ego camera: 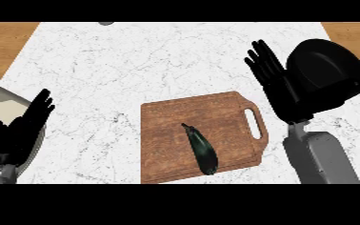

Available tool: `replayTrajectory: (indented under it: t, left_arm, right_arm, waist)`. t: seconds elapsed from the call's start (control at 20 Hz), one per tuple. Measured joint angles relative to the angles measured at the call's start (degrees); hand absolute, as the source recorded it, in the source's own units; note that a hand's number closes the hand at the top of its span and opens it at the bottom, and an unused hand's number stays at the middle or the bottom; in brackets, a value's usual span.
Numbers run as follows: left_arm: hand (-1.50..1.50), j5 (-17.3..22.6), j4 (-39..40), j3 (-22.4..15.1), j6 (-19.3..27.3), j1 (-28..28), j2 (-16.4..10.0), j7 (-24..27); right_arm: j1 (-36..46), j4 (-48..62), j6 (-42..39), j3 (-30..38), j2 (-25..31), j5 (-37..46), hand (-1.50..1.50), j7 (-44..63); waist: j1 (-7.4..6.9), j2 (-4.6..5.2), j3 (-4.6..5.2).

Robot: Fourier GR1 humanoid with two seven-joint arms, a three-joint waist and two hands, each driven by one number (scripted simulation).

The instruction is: Pick the eggplant from the cutting board and place it in the pot

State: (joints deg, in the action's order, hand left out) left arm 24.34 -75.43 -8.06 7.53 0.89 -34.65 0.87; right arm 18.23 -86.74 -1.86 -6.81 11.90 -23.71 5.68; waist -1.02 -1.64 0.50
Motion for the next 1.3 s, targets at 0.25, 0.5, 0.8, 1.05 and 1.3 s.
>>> replayTrajectory:
  t: [0.25, 0.5, 0.8, 1.05, 1.3]
  left_arm:
    - [0.0, 0.0, -4.9, 0.8, 1.7, 6.0, 2.4, 2.1]
    - [0.0, 0.6, -8.2, 0.4, 2.7, 11.5, 6.4, 4.3]
    - [0.0, -0.1, -9.9, -0.2, 5.8, 15.6, 9.3, 3.6]
    - [0.0, -1.0, -9.3, -0.8, 7.3, 17.5, 10.8, 3.1]
    - [0.0, -1.7, -9.2, -1.1, 8.0, 18.4, 11.3, 2.2]
  right_arm:
    - [7.6, 4.8, -12.6, -2.2, -0.7, -6.9, 1.5, 1.0]
    - [14.0, 9.1, -25.1, -6.4, 5.6, -0.4, -1.5, -3.3]
    - [16.8, 16.6, -40.8, -7.7, 10.7, 6.0, -1.5, -20.1]
    - [20.5, 19.7, -42.0, -10.3, 14.1, 15.7, -1.5, -28.4]
    - [24.5, 20.2, -40.3, -17.0, 17.4, 25.1, -1.5, -32.4]
  waist:
    - [-2.42, 2.05, -0.56]
    - [-3.78, 3.11, -0.59]
    - [-3.44, 3.63, -0.9]
    - [-3.23, 3.53, -0.86]
    - [-3.15, 3.2, -0.77]
